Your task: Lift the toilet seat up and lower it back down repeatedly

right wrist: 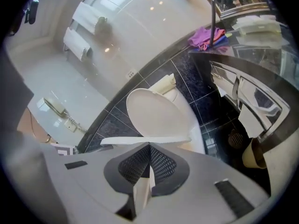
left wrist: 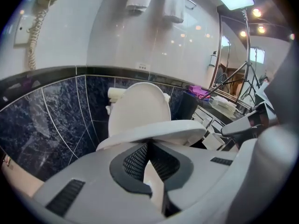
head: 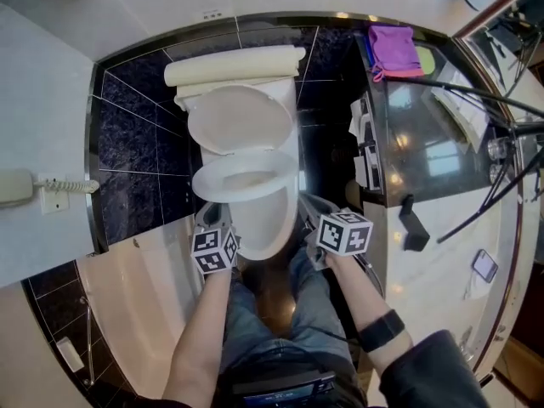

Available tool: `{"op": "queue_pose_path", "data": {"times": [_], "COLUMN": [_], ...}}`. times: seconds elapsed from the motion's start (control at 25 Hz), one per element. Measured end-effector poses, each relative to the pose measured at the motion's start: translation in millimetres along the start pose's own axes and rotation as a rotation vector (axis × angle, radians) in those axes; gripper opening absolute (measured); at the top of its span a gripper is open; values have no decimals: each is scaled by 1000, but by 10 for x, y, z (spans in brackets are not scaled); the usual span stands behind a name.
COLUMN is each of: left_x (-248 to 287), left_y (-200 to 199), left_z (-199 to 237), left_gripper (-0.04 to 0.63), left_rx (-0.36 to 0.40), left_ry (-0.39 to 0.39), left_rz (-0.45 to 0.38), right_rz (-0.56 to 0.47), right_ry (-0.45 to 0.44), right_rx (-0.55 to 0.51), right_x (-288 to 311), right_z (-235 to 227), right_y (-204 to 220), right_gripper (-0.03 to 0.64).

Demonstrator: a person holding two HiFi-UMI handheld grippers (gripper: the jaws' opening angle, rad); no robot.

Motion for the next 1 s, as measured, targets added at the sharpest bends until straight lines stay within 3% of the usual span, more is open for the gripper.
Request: {"op": "queue_pose_path", "data": {"times": [0.52,1.0], "left_x": [550,932], "left_y": [-900,-1325], "left_z": [132,228], "left_gripper": [0,0], "left_rx": [88,156], "left_ry": [-17,-39], "left_rz": [-86,-64], "right_rz": [-26,-25], "right_ry": [22,52], "right_rx": [-153,-174], "right_x": [-233,-380], "right_z": [17,-102], "right_y": [-386,-583], "right_gripper": [17,15]}}
Point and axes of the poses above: the fingertips, and each gripper's own axes: x forward along the fingers, z to its left, y out of its underside, the point moved 3 cm from there along -x, backward along the fingers, and after that the axes turned 5 degrees about z, right-handed, at the moved point
